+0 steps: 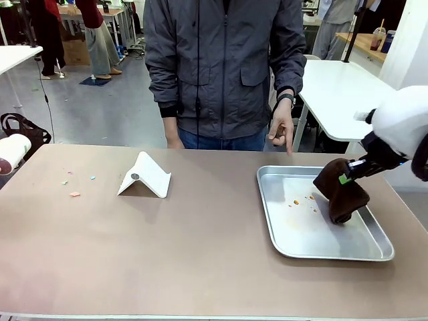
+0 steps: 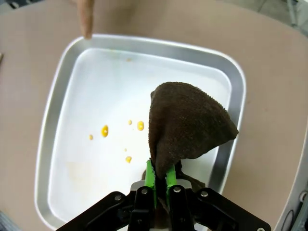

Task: Clean the surface of the table.
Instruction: If a person points to the right, clean the right side of the table with your right hand, and if they point to the left, clean the left side with your left hand.

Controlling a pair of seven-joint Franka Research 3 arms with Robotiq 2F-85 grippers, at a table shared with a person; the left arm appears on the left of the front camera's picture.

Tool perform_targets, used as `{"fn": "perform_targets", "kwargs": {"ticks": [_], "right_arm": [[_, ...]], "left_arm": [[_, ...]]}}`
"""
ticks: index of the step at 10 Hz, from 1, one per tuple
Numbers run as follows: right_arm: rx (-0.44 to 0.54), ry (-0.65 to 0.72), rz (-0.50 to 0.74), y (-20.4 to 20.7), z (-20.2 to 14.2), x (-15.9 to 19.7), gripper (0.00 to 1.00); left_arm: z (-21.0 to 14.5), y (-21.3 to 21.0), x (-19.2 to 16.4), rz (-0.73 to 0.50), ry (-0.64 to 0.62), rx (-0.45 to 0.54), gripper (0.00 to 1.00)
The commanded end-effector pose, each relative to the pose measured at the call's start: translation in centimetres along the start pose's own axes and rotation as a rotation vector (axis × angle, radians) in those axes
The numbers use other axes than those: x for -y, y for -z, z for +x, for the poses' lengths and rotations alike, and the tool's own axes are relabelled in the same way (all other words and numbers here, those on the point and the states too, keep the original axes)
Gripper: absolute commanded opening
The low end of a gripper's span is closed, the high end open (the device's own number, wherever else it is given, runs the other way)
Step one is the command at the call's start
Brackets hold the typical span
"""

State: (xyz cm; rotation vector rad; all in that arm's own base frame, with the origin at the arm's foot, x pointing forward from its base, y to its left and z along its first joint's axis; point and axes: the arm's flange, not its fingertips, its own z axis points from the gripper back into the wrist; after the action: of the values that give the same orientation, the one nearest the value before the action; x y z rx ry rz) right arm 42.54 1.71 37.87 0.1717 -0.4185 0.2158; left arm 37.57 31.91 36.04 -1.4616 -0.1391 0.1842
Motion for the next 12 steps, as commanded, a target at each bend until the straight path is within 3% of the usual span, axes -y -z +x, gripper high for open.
{"fn": "perform_targets", "kwargs": {"ticks": [1, 7, 12], "right_arm": [[-0.035, 0.013, -0.052, 1.9, 0.3, -0.4, 0.09], [-0.132, 0.158, 0.137, 8.4, -0.1, -1.9, 0.09], [-0.147, 0.241, 0.299, 10.4, 0.3, -4.4, 0.09]], "left_arm": [[-0.4, 0.0, 0.3, -0.009, 0.019, -0.012, 0.19], [-0.4, 0.0, 0.3, -0.009, 0.019, -0.012, 0.19], [-0.4, 0.0, 0.3, -0.009, 0.019, -0.012, 0.19]]}}
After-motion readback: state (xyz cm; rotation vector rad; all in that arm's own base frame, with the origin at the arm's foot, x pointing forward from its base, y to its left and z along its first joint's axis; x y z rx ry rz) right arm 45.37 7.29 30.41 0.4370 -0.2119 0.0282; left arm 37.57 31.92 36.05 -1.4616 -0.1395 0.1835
